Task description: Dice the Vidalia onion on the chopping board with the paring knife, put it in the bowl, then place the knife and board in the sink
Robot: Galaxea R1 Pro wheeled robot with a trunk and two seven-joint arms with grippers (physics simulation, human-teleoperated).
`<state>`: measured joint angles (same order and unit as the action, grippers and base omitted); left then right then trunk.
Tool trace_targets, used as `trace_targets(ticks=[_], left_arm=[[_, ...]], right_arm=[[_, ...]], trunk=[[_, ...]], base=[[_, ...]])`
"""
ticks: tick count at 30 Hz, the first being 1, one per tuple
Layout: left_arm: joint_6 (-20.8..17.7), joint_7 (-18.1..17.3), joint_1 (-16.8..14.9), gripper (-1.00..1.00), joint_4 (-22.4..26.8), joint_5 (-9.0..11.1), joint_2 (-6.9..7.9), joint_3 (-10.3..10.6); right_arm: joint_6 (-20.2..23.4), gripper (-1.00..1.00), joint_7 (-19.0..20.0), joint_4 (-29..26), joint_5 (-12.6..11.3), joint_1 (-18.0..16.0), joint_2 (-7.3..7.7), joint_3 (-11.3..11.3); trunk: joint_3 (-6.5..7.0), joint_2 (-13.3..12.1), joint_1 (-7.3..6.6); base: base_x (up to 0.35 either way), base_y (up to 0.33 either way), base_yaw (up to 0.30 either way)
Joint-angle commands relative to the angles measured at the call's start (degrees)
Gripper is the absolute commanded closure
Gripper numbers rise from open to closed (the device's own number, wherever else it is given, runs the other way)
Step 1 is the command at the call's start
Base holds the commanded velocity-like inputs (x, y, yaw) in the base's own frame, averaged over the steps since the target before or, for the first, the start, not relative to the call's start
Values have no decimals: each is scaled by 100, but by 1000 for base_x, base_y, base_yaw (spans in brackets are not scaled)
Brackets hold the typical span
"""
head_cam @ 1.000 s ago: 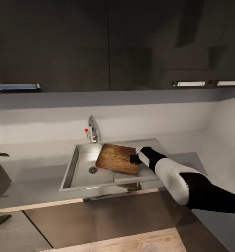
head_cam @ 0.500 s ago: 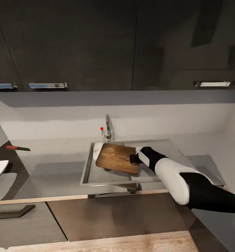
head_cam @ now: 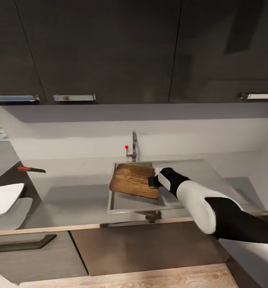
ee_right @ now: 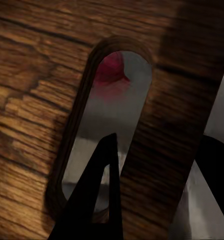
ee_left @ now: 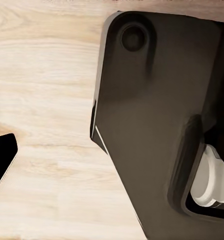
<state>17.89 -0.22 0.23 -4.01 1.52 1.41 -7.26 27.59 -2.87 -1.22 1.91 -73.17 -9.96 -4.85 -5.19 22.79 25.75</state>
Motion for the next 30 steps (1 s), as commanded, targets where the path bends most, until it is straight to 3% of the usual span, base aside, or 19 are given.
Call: trace_targets(ticks=[1, 30], left_arm=[[30, -5, -5, -100, -12, 15, 0, -21], [30, -5, -5, -100, -12, 7, 2, -22]], right_arm=[[27, 100, -33, -10, 15, -4, -4, -69], [11, 100, -66, -10, 46, -4, -4, -55]], trunk=[[-11, 12, 4], [-11, 12, 4]], base=[[0, 291, 0], [0, 280, 0]])
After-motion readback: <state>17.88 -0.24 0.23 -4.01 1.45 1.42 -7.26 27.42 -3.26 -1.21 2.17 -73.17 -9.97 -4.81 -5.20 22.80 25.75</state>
